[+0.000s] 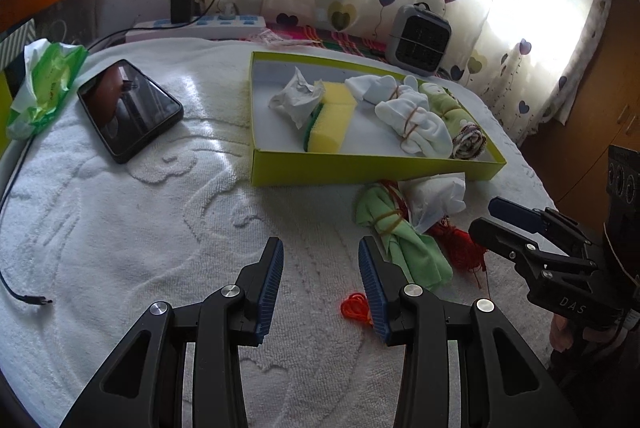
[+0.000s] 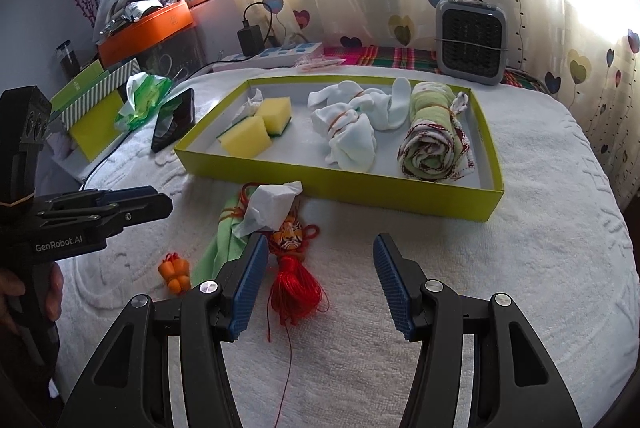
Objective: Organize soft objects
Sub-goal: 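Withdraw both grippers from the box toward the red tassel and orange toy, then grasp the red tassel ornament with the right gripper while the left gripper grasps the orange toy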
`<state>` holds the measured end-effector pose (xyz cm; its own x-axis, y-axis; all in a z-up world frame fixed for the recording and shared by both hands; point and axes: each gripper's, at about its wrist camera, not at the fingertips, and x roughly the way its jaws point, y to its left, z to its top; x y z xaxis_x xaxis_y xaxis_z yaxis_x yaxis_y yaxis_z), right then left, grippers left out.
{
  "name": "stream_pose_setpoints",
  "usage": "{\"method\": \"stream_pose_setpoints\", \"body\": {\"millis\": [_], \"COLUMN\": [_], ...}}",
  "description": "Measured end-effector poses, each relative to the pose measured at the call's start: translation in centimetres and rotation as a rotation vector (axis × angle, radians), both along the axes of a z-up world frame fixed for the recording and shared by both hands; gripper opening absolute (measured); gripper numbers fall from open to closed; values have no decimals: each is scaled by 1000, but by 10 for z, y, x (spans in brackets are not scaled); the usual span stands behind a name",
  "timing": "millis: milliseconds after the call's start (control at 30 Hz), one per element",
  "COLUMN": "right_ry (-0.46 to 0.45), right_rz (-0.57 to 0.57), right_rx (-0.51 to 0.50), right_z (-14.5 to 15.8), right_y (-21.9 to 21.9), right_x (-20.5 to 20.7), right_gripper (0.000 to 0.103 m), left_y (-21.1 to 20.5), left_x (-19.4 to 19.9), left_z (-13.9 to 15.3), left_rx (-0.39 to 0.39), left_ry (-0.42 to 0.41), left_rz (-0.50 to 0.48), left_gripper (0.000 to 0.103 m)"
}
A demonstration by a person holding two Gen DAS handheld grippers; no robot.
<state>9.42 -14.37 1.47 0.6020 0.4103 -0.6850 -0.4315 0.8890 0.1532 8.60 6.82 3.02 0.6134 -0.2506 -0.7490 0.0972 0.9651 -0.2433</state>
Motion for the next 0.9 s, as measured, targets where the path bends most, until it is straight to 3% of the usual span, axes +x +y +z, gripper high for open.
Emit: {"method": "stream_pose_setpoints", "body": {"millis": [367, 733, 900], "right_ry": [20, 64, 75], "right_rz": [34, 44, 62], "right_rx": [-18, -23, -46], "right_z": [-6, -14, -18], "right_y": [9, 11, 17], "right_x": [-2, 5, 4], "right_gripper": [56, 56, 47], "left_y": [-20, -36, -35], "left_x": [-18, -19, -19], "left_z": [-10, -15, -17], "left_rx": [-7, 56, 62], "left_ry": [38, 53, 46], "left_rz": [-74, -84, -69], "left_gripper": [42, 42, 42]}}
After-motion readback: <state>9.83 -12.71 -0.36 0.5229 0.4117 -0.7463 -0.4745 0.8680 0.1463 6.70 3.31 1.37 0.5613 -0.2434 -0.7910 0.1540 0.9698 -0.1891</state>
